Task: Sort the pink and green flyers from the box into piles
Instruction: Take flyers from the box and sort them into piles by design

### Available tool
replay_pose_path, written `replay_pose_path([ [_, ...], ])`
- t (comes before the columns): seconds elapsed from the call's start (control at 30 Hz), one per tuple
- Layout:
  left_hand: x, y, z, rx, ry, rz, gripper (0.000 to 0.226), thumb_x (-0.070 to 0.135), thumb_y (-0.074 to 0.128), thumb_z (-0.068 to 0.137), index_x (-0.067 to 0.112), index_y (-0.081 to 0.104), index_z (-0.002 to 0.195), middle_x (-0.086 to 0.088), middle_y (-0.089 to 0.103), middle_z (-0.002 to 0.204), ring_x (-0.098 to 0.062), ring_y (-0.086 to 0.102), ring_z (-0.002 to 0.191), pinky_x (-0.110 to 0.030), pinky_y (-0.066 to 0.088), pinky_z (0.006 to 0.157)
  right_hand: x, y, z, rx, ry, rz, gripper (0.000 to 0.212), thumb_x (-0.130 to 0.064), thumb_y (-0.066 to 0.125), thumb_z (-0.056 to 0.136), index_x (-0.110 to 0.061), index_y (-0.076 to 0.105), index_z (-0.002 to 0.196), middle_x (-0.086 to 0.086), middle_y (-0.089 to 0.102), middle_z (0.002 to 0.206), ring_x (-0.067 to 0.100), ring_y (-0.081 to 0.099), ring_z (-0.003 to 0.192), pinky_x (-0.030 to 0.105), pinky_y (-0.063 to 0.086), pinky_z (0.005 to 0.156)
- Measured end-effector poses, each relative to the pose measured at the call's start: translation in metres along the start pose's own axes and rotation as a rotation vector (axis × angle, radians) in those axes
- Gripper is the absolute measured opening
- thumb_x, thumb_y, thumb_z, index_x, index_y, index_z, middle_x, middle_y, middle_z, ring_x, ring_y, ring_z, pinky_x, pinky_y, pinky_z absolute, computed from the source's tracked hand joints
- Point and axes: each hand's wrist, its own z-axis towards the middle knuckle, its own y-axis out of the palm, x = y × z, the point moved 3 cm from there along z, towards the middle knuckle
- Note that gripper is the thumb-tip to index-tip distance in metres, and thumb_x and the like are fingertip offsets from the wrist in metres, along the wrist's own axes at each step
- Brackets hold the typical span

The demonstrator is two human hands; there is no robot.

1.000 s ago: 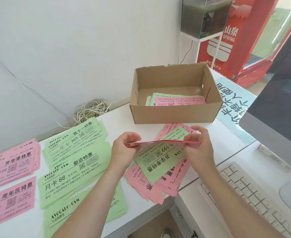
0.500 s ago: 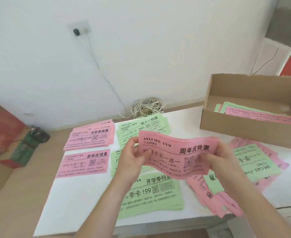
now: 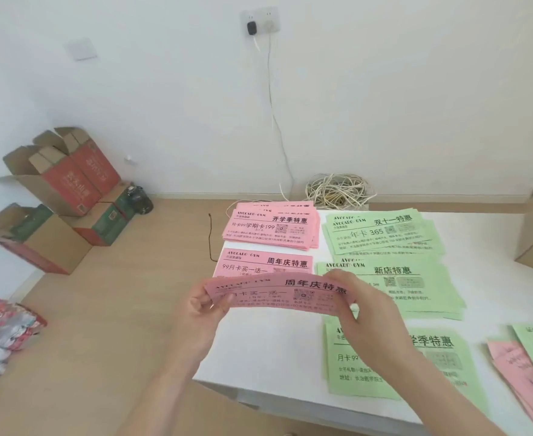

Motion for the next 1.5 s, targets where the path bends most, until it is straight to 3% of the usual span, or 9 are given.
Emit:
replay_pose_path([
  [0.13, -0.034, -0.036, 0.014, -0.033, -0.085, 0.098, 0.023, -0.011, 0.06, 0.086, 0.011, 0.062, 0.092, 0.004, 0.073, 0.08, -0.009, 0.066, 0.079, -0.014, 0.049, 0.068, -0.006, 0.054, -0.003, -0.104, -0.063, -0.165, 0.035, -0.003, 0.062, 0.083, -0.021, 0.062, 0.112, -0.004, 0.07, 0.095, 0.023, 0.064, 0.076, 0.034, 0.05, 0.062],
  [0.27, -0.062, -0.051, 0.024, -0.062, -0.148, 0.153, 0.027, -0.005, 0.06, 0.088, 0.019, 0.062, 0.1, 0.005, 0.075, 0.091, -0.015, 0.068, 0.094, -0.029, 0.05, 0.084, -0.006, 0.073, -0.006, -0.133, 0.048, -0.241, 0.046, -0.005, 0.053, 0.088, -0.02, 0.051, 0.131, 0.0, 0.061, 0.113, 0.025, 0.06, 0.093, 0.035, 0.048, 0.072],
  [0.5, -0.044, -0.058, 0.06, 0.043, -0.111, 0.066, 0.025, -0.004, 0.056, 0.09, 0.02, 0.058, 0.097, 0.003, 0.071, 0.088, -0.009, 0.07, 0.073, -0.016, 0.05, 0.057, -0.017, 0.067, 0.024, 0.028, 0.444, 0.246, 0.043, -0.007, 0.053, 0.093, -0.037, 0.044, 0.122, -0.008, 0.064, 0.092, 0.007, 0.064, 0.076, 0.015, 0.048, 0.05],
  [0.67, -0.049, -0.046, 0.101, 0.009, -0.111, 0.279, 0.033, 0.004, 0.058, 0.091, 0.015, 0.054, 0.122, 0.004, 0.07, 0.097, -0.019, 0.068, 0.092, -0.03, 0.049, 0.074, -0.015, 0.082, 0.045, 0.021, 0.343, -0.129, 0.052, -0.011, 0.054, 0.09, -0.025, 0.04, 0.139, 0.0, 0.051, 0.129, 0.018, 0.052, 0.111, 0.033, 0.044, 0.093],
  [0.8, -0.052, -0.037, 0.104, -0.018, 0.231, 0.789, 0.055, 0.008, 0.067, 0.082, 0.017, 0.048, 0.133, -0.002, 0.054, 0.126, -0.026, 0.046, 0.118, -0.037, 0.04, 0.096, -0.009, 0.107, 0.035, -0.239, 0.304, -0.457, 0.044, -0.028, 0.045, 0.095, -0.028, 0.041, 0.139, -0.009, 0.038, 0.145, 0.018, 0.03, 0.133, 0.038, 0.035, 0.098],
  [0.9, -0.059, -0.019, 0.092, -0.209, 0.471, 0.954, 0.036, 0.019, 0.065, 0.083, 0.026, 0.063, 0.118, -0.001, 0.057, 0.124, -0.026, 0.054, 0.112, -0.04, 0.048, 0.089, -0.009, 0.111, 0.026, -0.325, 0.301, -0.563, 0.036, -0.036, 0.04, 0.097, -0.029, 0.045, 0.132, -0.014, 0.037, 0.144, 0.014, 0.024, 0.136, 0.038, 0.03, 0.091],
  [1.17, -0.056, 0.013, 0.08, -0.25, 0.501, 1.206, 0.032, 0.019, 0.075, 0.071, 0.019, 0.065, 0.1, -0.004, 0.062, 0.108, -0.029, 0.061, 0.095, -0.042, 0.051, 0.069, -0.012, 0.047, 0.009, -0.224, 0.343, -0.513, 0.057, -0.044, 0.04, 0.097, -0.044, 0.014, 0.148, -0.016, 0.005, 0.159, 0.013, -0.005, 0.147, 0.045, 0.019, 0.11],
  [1.3, -0.023, 0.066, 0.053, -0.299, 0.68, 1.067, 0.028, 0.016, 0.068, 0.079, 0.018, 0.061, 0.105, -0.005, 0.059, 0.117, -0.027, 0.057, 0.105, -0.043, 0.053, 0.073, 0.013, -0.032, -0.028, -0.191, 0.526, -0.549, 0.069, -0.053, 0.044, 0.093, -0.052, -0.001, 0.145, -0.017, -0.008, 0.159, 0.016, -0.019, 0.146, 0.05, 0.015, 0.114],
  [1.5, 0.006, 0.193, -0.018, -0.748, 0.834, 0.874, 0.027, 0.027, 0.037, 0.101, 0.024, 0.054, 0.122, 0.008, 0.039, 0.144, -0.01, 0.029, 0.135, -0.026, 0.03, 0.11, 0.094, -0.119, -0.087, -0.176, 0.806, -0.489, 0.075, -0.051, 0.05, 0.092, -0.044, 0.002, 0.148, -0.01, 0.003, 0.161, 0.022, 0.0, 0.148, 0.052, 0.023, 0.115],
])
